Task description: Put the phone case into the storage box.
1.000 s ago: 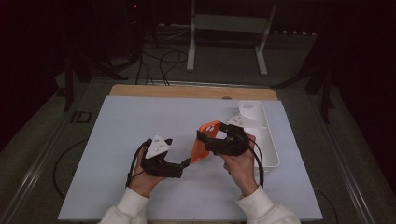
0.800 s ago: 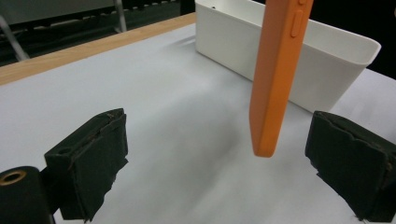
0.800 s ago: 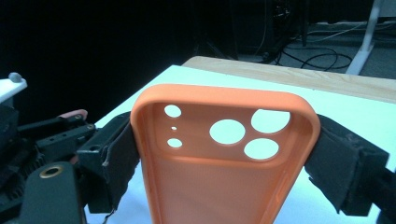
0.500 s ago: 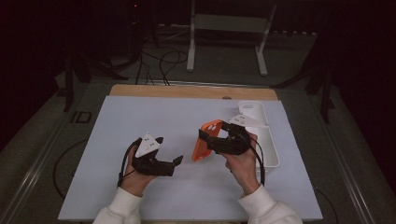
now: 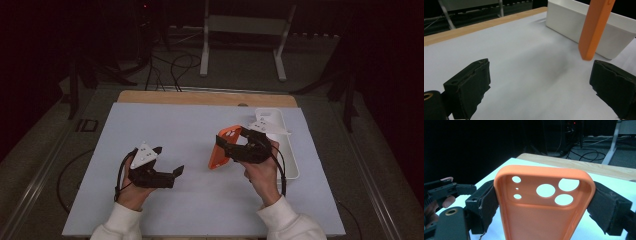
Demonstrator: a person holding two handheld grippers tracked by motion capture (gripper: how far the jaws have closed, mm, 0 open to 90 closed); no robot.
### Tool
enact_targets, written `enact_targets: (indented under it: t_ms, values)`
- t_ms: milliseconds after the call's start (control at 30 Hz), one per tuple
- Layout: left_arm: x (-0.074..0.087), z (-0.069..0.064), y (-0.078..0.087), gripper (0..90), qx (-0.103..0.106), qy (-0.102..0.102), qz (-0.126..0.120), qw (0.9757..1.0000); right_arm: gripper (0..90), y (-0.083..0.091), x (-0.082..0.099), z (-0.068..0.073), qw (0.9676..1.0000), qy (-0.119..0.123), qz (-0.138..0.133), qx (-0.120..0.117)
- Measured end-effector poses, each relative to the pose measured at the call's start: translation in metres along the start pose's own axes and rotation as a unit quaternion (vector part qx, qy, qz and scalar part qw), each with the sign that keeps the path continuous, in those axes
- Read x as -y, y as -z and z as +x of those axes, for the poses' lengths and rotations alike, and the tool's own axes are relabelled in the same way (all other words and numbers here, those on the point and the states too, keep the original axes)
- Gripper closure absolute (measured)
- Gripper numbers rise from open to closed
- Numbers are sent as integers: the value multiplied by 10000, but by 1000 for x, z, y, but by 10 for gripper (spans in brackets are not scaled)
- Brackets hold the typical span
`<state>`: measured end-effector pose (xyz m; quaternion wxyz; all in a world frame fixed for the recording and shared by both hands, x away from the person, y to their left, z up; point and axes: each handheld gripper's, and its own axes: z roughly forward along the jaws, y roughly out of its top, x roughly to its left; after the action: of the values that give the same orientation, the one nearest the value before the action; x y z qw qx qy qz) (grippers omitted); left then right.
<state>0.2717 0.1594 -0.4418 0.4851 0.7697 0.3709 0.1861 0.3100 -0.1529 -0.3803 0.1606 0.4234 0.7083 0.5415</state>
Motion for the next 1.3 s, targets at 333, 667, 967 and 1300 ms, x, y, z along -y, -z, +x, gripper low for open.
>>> enact_targets:
  t_ms: [333, 667, 967, 1300]
  values:
    - [14, 14, 14, 35, -127, 90, 34, 9999, 164, 3, -3, -6, 9999, 15, -32, 116]
    - [32, 26, 28, 23, -365, 66, -40, 9993, 164, 4, -5, -10, 9998, 64, -45, 191]
    - [49, 36, 39, 23, -602, 153, -112, 9980, 164, 4, -6, -12, 9997, 67, -56, 238]
    - [63, 40, 49, 18, -838, 126, -148, 9963, 164, 5, -7, -14, 9996, 74, -86, 264]
